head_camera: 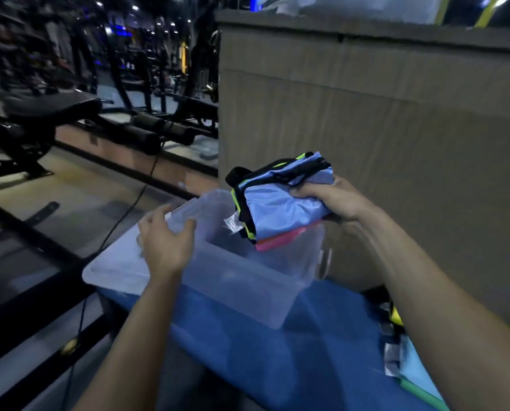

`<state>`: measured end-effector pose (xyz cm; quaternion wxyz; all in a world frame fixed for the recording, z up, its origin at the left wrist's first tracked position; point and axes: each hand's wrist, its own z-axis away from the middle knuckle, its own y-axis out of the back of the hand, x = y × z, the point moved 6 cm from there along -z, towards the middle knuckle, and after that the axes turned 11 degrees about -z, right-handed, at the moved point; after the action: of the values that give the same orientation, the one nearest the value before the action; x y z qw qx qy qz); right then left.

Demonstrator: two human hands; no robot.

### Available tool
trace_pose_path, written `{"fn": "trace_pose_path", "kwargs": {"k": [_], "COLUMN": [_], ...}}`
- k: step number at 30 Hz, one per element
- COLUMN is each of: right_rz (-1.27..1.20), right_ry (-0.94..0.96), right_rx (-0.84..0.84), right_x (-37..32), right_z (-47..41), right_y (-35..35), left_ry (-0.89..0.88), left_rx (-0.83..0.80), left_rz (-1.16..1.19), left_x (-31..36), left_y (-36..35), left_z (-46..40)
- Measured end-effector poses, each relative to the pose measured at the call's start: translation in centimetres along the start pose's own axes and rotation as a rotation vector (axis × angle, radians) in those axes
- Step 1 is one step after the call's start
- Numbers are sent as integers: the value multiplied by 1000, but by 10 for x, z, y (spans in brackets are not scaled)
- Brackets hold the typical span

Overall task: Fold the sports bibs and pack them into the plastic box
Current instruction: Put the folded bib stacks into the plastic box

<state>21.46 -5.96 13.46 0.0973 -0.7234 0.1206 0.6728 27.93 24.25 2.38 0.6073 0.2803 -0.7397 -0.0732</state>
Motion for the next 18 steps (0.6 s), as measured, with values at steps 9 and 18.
{"fn": "trace_pose_path", "kwargs": {"k": [9,18], "right_rz": [87,132], "right_ry": [-245,-566], "right_rx": [-231,-405], "right_x": [77,156], "right_z": [-89,-98], "right_y": [-76,-107], "left_ry": [141,99], "left_rx": [-155,-250], "left_rz": [291,300], "left_x": [-45,-54], "left_y": [-29,-26], "left_z": [-50,-58]}}
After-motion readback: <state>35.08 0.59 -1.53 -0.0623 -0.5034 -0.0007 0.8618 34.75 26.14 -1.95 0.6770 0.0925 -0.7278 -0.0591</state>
